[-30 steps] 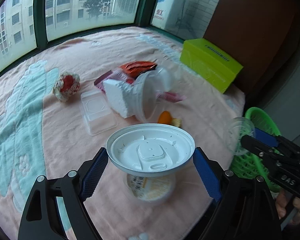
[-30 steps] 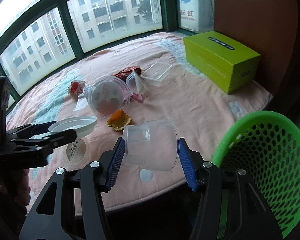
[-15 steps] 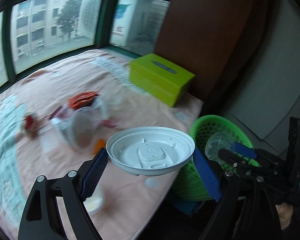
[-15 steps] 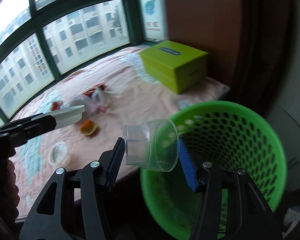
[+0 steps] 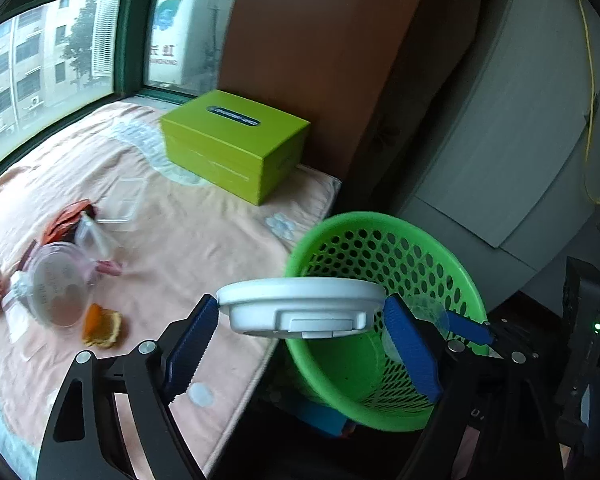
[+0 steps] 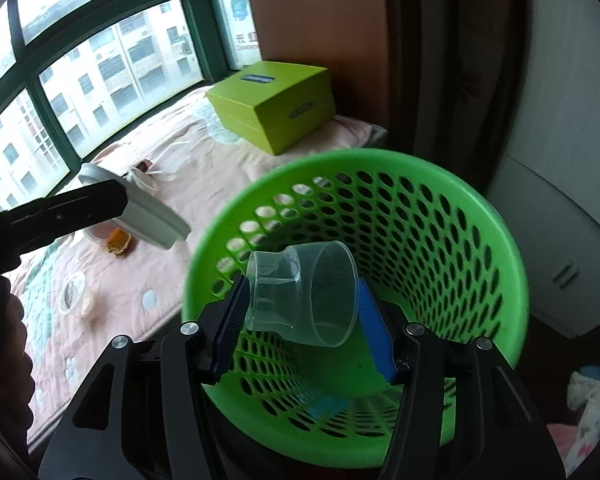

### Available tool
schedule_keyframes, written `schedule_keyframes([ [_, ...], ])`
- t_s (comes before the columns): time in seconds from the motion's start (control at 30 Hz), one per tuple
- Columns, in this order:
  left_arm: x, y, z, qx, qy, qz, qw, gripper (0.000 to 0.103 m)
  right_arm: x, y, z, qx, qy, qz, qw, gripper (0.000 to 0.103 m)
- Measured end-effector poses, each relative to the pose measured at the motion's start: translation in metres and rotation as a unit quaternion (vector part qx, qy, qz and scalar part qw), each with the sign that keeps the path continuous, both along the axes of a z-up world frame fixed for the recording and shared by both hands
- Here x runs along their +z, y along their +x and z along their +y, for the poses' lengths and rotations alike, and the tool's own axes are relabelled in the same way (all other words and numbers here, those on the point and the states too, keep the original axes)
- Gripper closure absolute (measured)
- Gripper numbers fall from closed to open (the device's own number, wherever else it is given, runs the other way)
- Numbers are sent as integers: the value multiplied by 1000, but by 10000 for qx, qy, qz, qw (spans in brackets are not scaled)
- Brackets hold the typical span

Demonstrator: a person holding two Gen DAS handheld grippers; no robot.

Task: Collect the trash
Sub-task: 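Carry the cup and lid to the green basket and open both tools, then grasp the yogurt cup with the left tool while the right tool grasps the orange peel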

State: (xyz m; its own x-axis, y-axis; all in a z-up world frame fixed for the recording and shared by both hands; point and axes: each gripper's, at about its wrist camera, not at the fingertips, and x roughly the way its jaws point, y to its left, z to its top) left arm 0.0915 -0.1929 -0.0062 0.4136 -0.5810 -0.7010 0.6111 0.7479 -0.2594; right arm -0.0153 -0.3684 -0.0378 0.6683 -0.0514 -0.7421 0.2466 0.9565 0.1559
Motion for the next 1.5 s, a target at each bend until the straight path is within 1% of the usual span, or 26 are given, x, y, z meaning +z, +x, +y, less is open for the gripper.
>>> schedule_keyframes([
  [0.1,-4,-2,-14,-140,35,48,9999,23,-2,-7,-9,-124,-13,13,9999,40],
  [0.27,-7,-7,-36,-368,96,68,9993,24,0,-20,-26,-366,-1,-33,9993,36],
  [0.33,-9,-9,-44,-460,120,96,9988,30,2,-24,-32,-436,-19,-46,9990,35],
  [0.37,-11,-9,-47,-500,125,124,9986,30,3,-27,-34,-471,-35,-51,9989,35],
  [0.43,-15,-10,-54,-565,160,164,9981,30,3,-32,-39,-546,-53,-70,9985,32],
  [0.67,-26,-16,-70,-728,303,280,9965,30,6,-43,-50,-703,-58,-113,9974,32],
  [0.73,-27,-17,-69,-704,336,272,9966,27,7,-43,-50,-700,-44,-128,9975,30],
  [0.77,-27,-17,-68,-670,352,255,9968,24,7,-43,-49,-687,-52,-128,9975,30],
  [0.83,-24,-18,-61,-590,367,214,9974,23,7,-41,-46,-632,-51,-135,9979,29],
  [0.9,-23,-17,-52,-465,364,201,9981,20,9,-38,-43,-591,-42,-149,9981,29],
  [1.0,-21,-15,-37,-289,344,177,9988,18,12,-33,-35,-469,-49,-185,9987,28],
  [1.17,-20,-11,1,163,375,139,9991,16,17,-21,-18,-200,-45,-232,9995,27],
  [1.37,-26,-6,51,793,517,124,9954,11,23,-3,9,160,-62,-305,9994,26],
  [1.43,-28,-4,70,1071,600,96,9924,10,24,4,19,309,-45,-323,9990,26],
  [1.5,-32,-3,87,1253,651,104,9899,9,25,11,29,455,-56,-335,9984,25],
])
